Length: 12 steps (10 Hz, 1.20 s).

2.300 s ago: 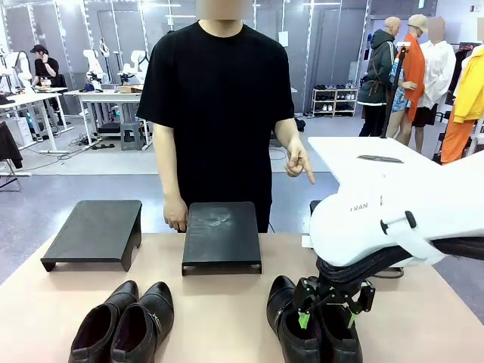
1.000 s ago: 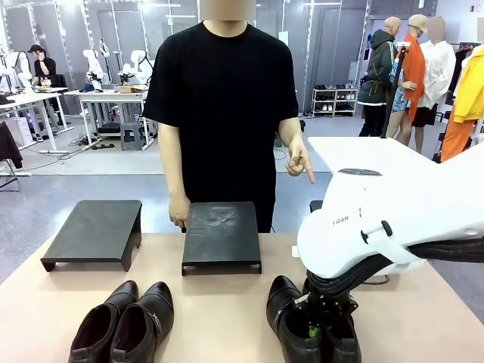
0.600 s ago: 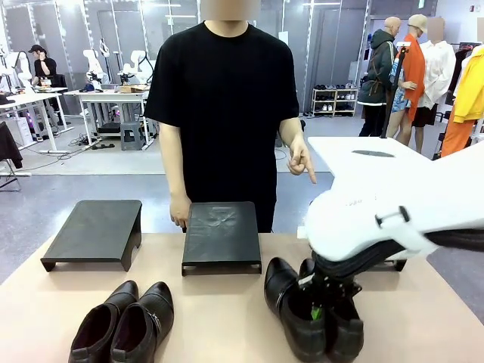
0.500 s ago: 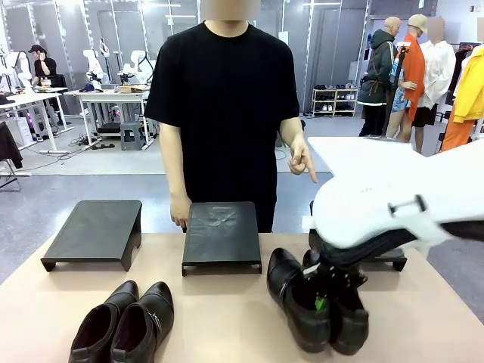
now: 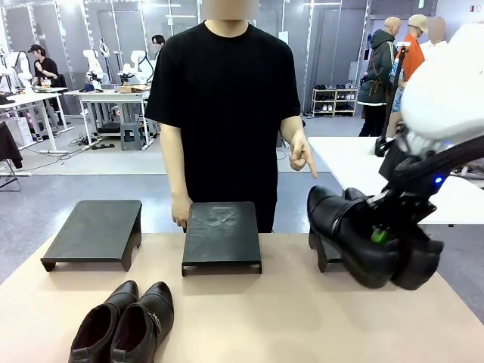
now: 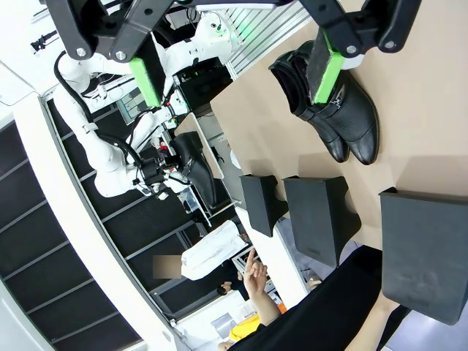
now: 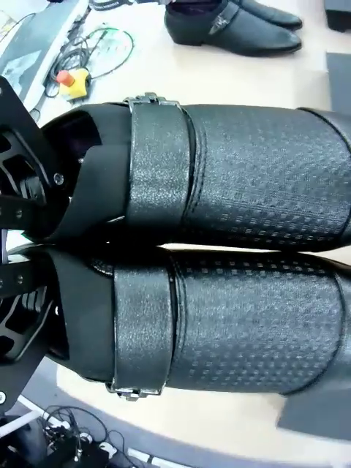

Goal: Place the shoes on the stand as instructed by the person.
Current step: Pick up one pair of Shoes and place it on the Shoes Stand indicated by the person.

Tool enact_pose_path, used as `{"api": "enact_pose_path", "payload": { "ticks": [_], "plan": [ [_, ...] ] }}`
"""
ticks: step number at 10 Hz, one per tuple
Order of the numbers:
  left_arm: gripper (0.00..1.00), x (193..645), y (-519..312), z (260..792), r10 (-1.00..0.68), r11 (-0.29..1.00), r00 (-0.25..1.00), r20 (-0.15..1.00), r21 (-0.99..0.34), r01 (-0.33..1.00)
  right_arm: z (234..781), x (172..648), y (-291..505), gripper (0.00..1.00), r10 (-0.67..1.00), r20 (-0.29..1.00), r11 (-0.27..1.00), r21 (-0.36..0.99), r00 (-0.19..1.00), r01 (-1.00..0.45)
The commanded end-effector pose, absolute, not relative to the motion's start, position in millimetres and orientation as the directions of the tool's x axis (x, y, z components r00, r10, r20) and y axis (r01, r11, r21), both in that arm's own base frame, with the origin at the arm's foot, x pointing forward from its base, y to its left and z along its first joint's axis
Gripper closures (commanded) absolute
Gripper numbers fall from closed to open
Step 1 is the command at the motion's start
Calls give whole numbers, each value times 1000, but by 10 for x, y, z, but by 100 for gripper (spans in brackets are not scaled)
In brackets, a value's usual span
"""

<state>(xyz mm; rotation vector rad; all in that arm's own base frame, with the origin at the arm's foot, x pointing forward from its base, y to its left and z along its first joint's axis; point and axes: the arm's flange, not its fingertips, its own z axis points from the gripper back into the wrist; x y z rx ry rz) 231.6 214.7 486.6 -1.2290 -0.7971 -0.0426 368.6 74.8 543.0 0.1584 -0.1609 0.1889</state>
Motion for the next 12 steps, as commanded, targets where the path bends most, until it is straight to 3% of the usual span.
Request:
{"api": "enact_pose_path", "payload": {
  "ticks": [1,3,4,7,8,9,12],
  "plan": [
    [0,2318,2170,4876,372,365,726,578,-810,458,5406,3902,585,100,171,196,974,115,966,-195],
    [0,2318,2170,4876,372,365,726,578,-810,458,5387,3851,536,100,147,236,972,146,961,-184],
    [0,2318,2170,4876,372,365,726,578,-810,458,5400,3840,523,100,153,178,975,130,972,-178],
    [0,2318,2170,4876,372,365,726,578,-810,458,5400,3840,523,100,153,178,975,130,972,-178],
    [0,2318,2170,4876,372,365,726,578,-810,458,5308,3862,516,92,150,163,976,131,975,-173],
    [0,2318,2170,4876,372,365,726,578,-810,458,5341,4055,392,92,94,287,991,62,953,-117],
    [0,2318,2170,4876,372,365,726,578,-810,458,5320,4639,124,92,95,327,986,99,940,-134]
  ]
}}
